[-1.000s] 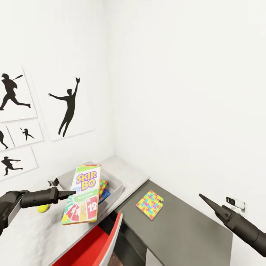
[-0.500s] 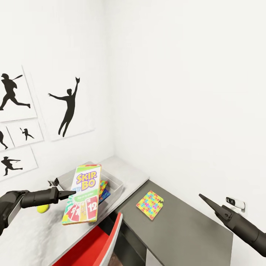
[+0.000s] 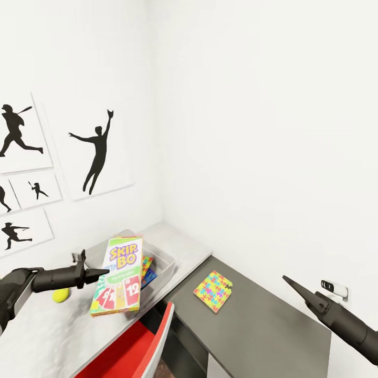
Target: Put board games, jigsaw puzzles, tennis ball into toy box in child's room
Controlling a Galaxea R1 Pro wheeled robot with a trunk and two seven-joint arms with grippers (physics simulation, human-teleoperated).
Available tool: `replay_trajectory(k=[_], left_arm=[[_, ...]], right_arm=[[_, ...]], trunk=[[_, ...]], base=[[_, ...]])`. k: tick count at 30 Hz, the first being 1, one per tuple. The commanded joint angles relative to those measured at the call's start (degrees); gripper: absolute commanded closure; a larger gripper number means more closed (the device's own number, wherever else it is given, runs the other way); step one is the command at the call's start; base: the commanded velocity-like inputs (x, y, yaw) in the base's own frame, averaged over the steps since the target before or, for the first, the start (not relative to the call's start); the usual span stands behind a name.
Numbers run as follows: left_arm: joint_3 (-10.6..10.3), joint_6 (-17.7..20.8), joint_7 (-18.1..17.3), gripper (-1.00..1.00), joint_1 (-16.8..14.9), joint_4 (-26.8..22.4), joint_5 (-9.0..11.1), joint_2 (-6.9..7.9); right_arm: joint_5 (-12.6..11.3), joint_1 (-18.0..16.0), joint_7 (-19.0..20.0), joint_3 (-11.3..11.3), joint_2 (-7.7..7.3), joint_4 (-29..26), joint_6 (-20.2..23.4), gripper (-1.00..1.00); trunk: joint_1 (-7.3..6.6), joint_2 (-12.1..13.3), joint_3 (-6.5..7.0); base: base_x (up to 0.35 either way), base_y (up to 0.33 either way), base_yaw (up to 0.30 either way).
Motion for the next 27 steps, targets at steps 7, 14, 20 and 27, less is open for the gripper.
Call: replay_trajectory(k=[7, 14, 20, 27], left_arm=[[4.2, 2.6, 13.1, 1.00, -3.9, 0.1, 0.4, -2.49], [9.6, 3.3, 27.0, 1.00, -5.2, 0.1, 0.6, -5.59], [10.3, 3.3, 36.4, 1.00, -8.6, 0.1, 0.7, -8.31], [14.1, 3.2, 45.8, 1.00, -9.9, 0.1, 0.8, -11.20]], right_arm=[[-0.2, 0.0, 0.3, -0.1, -0.06, 0.0, 0.5, -1.00], [-0.2, 0.0, 0.4, -0.1, -0.01, 0.0, 0.5, -1.00], [-0.2, -0.1, 0.4, -0.1, -0.05, 0.0, 0.5, -1.00], [-0.2, 0.0, 0.3, -0.1, -0.01, 0.0, 0.5, -1.00]], trunk=[[0.02, 0.0, -0.03], [0.02, 0.0, -0.03], [0.02, 0.0, -0.03], [0.02, 0.0, -0.03]], base=[[0.000, 0.000, 0.000], [0.000, 0.000, 0.000], [0.000, 0.000, 0.000], [0.000, 0.000, 0.000]])
